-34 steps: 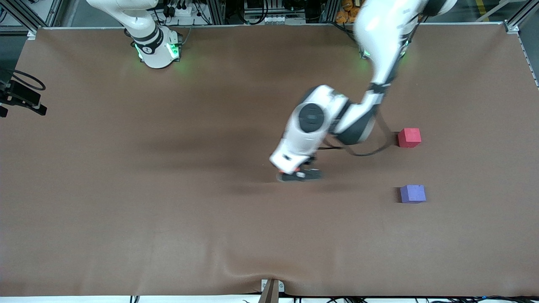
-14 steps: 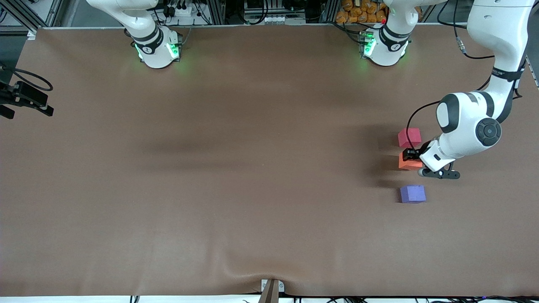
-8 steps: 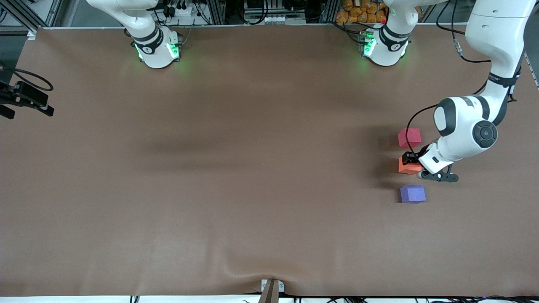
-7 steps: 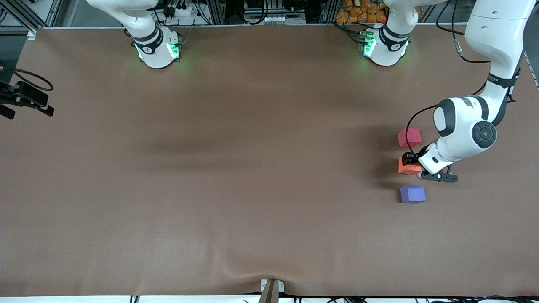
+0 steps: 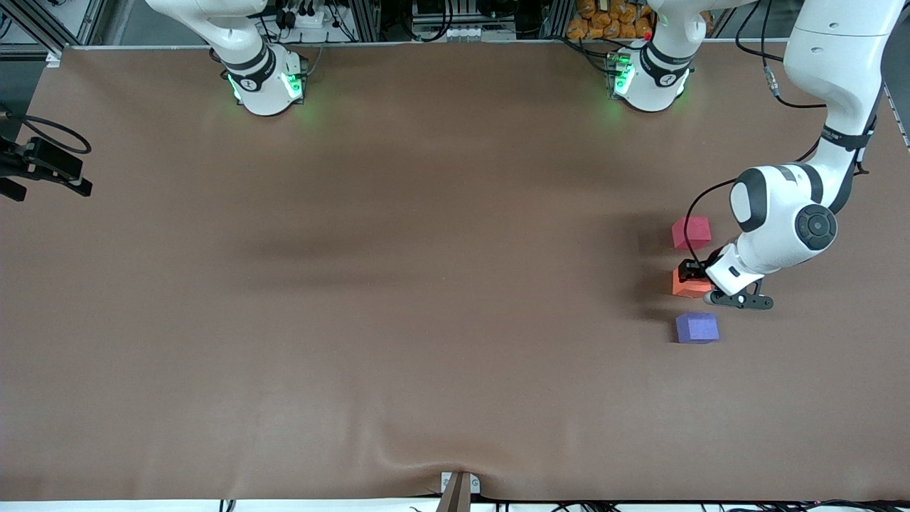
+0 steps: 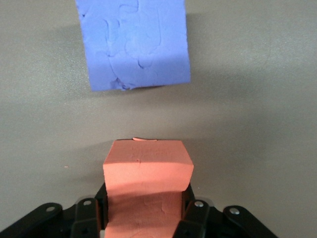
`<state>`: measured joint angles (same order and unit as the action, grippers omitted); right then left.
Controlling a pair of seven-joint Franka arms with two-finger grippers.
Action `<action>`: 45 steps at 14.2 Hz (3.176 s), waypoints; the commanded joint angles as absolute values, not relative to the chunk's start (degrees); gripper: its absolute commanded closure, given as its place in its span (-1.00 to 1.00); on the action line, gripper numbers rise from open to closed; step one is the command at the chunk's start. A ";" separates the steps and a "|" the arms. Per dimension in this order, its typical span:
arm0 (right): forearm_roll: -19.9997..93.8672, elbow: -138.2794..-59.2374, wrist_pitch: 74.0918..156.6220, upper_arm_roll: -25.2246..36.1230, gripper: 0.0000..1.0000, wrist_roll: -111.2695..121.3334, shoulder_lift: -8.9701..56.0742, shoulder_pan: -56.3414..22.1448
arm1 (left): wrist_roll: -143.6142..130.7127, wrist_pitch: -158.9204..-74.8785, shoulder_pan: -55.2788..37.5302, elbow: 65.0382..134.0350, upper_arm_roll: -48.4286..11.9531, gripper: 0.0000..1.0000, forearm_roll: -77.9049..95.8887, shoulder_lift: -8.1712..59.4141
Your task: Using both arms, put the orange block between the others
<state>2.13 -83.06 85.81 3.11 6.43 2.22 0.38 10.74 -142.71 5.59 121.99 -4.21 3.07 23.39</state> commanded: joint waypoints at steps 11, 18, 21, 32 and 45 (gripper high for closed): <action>2.37 -82.88 85.96 3.16 -1.00 7.03 2.37 0.18 | 6.78 -145.99 7.03 122.34 -4.92 -0.28 2.29 24.35; 2.37 -82.88 86.04 3.08 -1.00 7.03 2.46 0.18 | 4.66 -142.93 6.95 121.29 -5.18 -1.00 2.29 20.58; 2.37 -82.88 86.22 3.08 -1.00 7.03 2.46 0.18 | 5.01 -131.71 6.95 115.96 -5.27 -1.00 2.29 15.48; 2.37 -82.88 86.13 3.16 -1.00 7.03 2.55 -0.26 | 3.18 -85.70 6.68 81.55 -8.60 -1.00 -1.23 8.65; 2.37 -82.97 86.13 3.16 -1.00 7.03 2.55 -0.26 | 3.78 -87.98 -0.35 93.25 -0.97 -1.00 -0.09 -3.25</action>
<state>2.13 -83.16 85.99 2.86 6.45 2.47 0.12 3.14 -87.19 0.08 92.49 -1.37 0.46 -2.37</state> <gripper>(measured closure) 0.000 0.000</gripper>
